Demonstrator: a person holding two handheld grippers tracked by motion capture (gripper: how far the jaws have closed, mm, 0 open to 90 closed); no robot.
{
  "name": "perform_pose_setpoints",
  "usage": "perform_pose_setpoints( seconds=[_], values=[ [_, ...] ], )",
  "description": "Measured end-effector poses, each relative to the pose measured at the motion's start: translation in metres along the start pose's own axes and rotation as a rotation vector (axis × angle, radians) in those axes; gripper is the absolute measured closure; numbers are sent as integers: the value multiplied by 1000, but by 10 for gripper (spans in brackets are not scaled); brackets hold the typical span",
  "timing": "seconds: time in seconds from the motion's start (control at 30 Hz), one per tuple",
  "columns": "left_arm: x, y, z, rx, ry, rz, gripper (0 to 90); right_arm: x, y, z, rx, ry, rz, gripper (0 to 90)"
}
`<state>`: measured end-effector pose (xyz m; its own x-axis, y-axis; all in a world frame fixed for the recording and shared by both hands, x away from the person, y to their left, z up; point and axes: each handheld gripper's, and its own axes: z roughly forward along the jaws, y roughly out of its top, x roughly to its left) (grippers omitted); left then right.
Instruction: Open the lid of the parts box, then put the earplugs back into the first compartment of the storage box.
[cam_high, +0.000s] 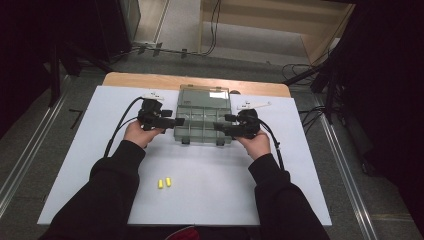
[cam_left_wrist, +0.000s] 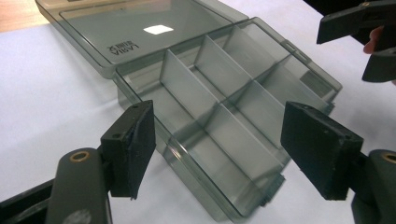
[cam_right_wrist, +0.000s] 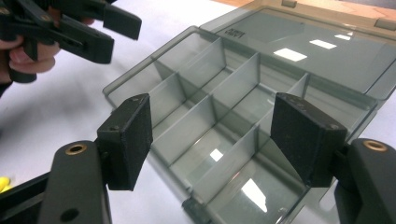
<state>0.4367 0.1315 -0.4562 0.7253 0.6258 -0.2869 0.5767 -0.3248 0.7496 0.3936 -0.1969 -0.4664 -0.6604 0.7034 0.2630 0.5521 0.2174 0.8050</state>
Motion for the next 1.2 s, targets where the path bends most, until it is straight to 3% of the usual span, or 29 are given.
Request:
perform_pose_setpoints(
  seconds=[0.27, 0.4, 0.77, 0.93, 1.2],
  values=[
    [-4, -2, -15, -1, -26, 9, 267, 12, -12, -9, 26, 57, -3, 283],
    [-5, -6, -18, -2, -30, 2, 267, 19, -17, -14, 32, 58, -27, 284],
    [-17, -22, -22, 21, -49, 34, 267, 31, -31, -22, 34, 70, -55, 283],
    [-25, -28, -25, 19, -61, 45, 267, 38, -35, -26, 29, 89, -47, 284],
    [-35, -39, -33, 31, -76, 65, 267, 49, -41, -25, 66, 111, -47, 284]
  ],
)
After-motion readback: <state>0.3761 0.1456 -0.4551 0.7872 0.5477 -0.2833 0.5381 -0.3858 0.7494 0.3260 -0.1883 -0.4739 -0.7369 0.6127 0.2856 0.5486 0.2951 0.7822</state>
